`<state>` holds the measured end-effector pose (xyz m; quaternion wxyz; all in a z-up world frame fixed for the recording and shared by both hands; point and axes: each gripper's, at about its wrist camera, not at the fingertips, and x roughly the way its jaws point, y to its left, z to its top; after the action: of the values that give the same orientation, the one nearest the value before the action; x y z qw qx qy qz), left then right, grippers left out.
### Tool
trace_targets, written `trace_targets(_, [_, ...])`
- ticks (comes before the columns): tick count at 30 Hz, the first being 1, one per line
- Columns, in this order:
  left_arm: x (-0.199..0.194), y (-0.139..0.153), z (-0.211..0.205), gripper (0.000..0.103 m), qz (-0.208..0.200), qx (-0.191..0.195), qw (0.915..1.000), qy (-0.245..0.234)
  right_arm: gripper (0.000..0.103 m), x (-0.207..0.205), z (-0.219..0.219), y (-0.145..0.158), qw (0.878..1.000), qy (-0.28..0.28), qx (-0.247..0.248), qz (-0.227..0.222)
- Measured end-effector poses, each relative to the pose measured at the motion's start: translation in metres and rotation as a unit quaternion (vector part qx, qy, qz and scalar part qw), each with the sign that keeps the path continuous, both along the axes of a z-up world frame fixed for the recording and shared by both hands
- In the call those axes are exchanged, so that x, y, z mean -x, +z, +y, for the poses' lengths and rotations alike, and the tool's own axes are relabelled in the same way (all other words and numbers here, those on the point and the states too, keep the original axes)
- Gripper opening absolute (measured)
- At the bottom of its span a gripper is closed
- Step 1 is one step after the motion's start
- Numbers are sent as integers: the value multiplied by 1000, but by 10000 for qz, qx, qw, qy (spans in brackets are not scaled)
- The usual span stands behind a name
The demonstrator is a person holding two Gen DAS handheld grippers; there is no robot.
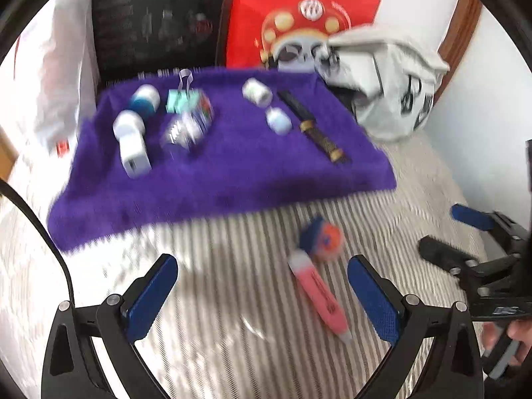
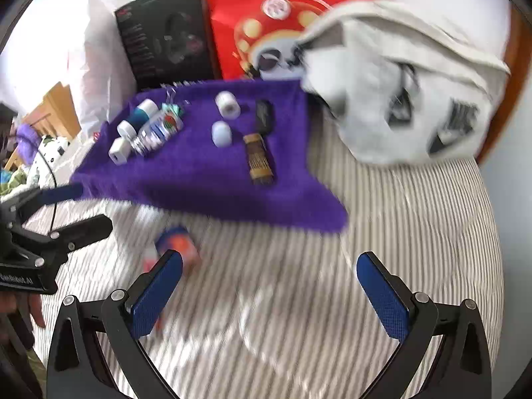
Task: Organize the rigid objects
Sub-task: 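Grasp the pink highlighter upright with the left tool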
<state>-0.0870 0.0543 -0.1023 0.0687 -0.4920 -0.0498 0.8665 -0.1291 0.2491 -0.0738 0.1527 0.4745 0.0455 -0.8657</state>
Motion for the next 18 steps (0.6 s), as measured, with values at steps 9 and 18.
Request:
trace_targets(9, [-12, -23, 50, 102, -77, 625, 9978, 216, 103, -54, 37, -2, 9993, -277, 181, -148])
trace_targets(18, [-21, -28, 49, 48, 206, 767, 9957, 471, 103, -71, 53, -7, 9992, -324, 207, -145])
